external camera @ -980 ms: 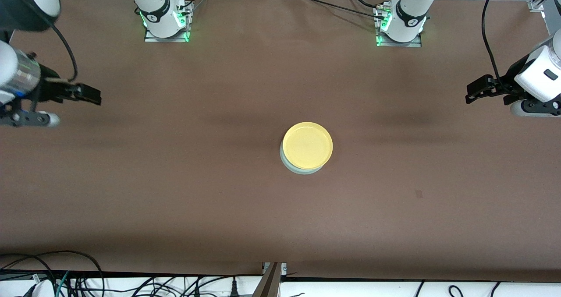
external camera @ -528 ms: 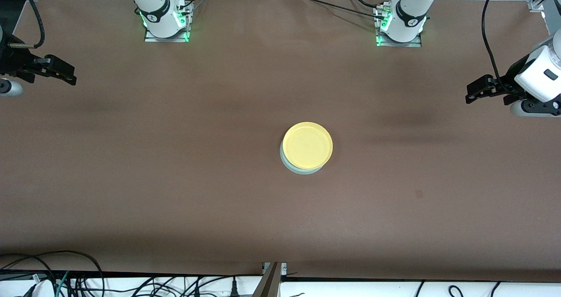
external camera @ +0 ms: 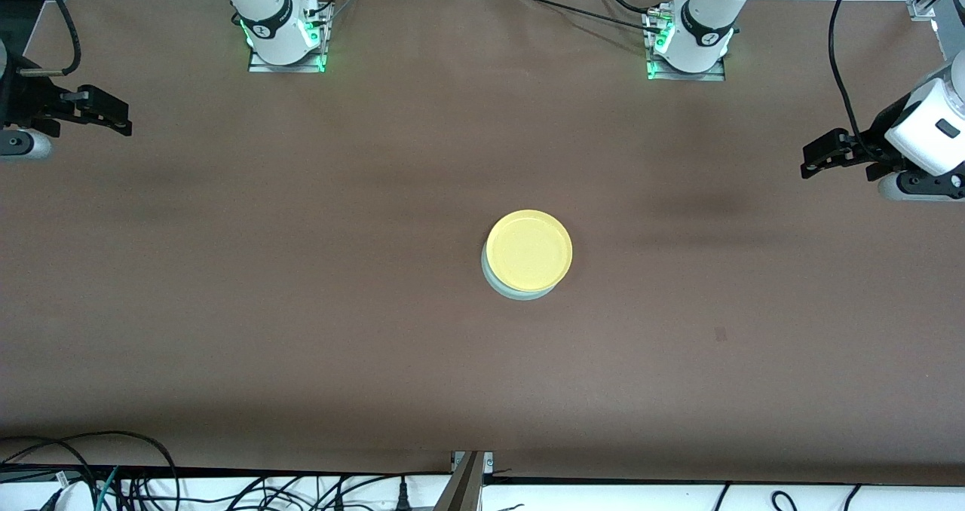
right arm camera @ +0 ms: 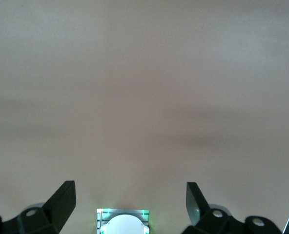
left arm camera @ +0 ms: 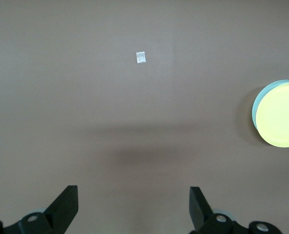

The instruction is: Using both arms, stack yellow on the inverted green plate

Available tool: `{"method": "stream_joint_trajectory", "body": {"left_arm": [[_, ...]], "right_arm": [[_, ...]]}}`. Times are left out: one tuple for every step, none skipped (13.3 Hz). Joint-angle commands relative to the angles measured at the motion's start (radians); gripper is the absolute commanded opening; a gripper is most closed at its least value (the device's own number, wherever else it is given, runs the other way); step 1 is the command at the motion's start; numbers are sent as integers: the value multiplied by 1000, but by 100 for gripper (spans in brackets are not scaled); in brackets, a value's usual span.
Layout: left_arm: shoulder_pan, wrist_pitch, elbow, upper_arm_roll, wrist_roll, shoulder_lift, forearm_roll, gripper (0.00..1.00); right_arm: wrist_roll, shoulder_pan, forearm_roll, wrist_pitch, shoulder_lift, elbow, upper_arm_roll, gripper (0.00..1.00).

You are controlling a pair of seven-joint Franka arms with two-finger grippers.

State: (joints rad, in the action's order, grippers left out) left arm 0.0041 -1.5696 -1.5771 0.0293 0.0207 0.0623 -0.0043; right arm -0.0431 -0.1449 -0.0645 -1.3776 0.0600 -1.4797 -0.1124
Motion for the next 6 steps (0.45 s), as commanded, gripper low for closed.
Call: {"method": "stream_joint_trajectory", "body": {"left_arm": [[5,5,26,6,-7,10,-14,100],[5,5,26,6,-7,10,-14,100],[4,3,26,6,-7,11,-14,100],[4,3,26,6,-7,11,-13,100],[4,2,26,6,-7,11,-11,100],[2,2,26,6,-7,11,-11,100]], "right_arm": [[-3,19,-14,11,-5,-10,11,100],[-1,21,-14,9,-5,-10,10,100],[0,19,-12,8,-3,-10,10,100],[2,19,-8,8,-5,-10,10,100],[3,19,-6,8,-5,-10,11,100],[3,19,-4,8,-3,-10,11,100]]}}
